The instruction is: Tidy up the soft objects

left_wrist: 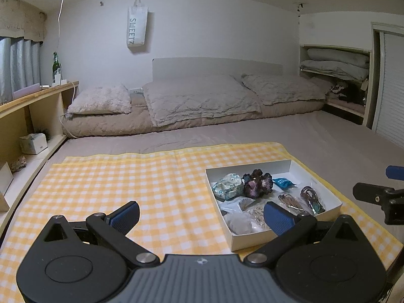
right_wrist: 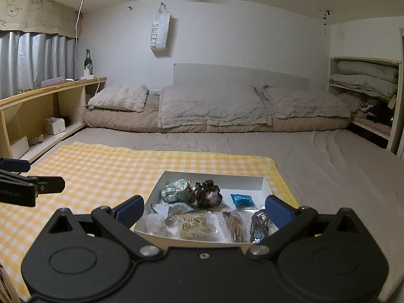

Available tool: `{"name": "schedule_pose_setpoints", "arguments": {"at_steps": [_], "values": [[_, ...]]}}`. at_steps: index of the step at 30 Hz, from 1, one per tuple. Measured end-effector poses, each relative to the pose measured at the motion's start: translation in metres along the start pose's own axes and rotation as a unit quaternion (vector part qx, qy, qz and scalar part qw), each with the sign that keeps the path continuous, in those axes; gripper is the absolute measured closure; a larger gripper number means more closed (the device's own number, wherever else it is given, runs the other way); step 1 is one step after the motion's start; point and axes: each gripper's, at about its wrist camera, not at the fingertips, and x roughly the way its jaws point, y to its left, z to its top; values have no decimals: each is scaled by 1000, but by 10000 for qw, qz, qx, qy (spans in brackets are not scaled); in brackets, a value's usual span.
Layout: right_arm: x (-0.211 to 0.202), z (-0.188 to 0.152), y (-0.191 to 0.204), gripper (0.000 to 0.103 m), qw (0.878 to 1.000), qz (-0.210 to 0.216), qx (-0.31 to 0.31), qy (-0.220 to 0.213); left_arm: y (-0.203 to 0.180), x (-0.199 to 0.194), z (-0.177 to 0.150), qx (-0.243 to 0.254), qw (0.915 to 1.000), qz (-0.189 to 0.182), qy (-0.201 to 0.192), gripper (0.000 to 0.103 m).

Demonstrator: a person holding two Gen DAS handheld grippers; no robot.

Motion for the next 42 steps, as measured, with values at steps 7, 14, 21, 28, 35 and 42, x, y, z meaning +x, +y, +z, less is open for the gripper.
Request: {"name": "schedule_pose_setpoints", "arguments": {"at_steps": [7,14,21,28,35,42], "values": [[-3,-7,1,0,9998,-19,208,3,1,-2,-7,-35,10000,-32,6,0],[-2,-10,-2,0,9995,-107,294,-19,0,1,-7,-33,10000,-47,30,0],[-3,-12,4,0,9997,-142,201,-17,0,1,-8,-49,10000,-28,14,0],[-4,-12,6,0,9998,-135,135,0,-2,0,-8,8,10000,-13,-3,0],[-5,-12,7,0,9999,-139,102,-7,-2,0,-8,8,10000,-8,-1,0],[-4,-12,7,0,9999,-136,103,-3,-2,0,-8,4,10000,-11,0,0]]}}
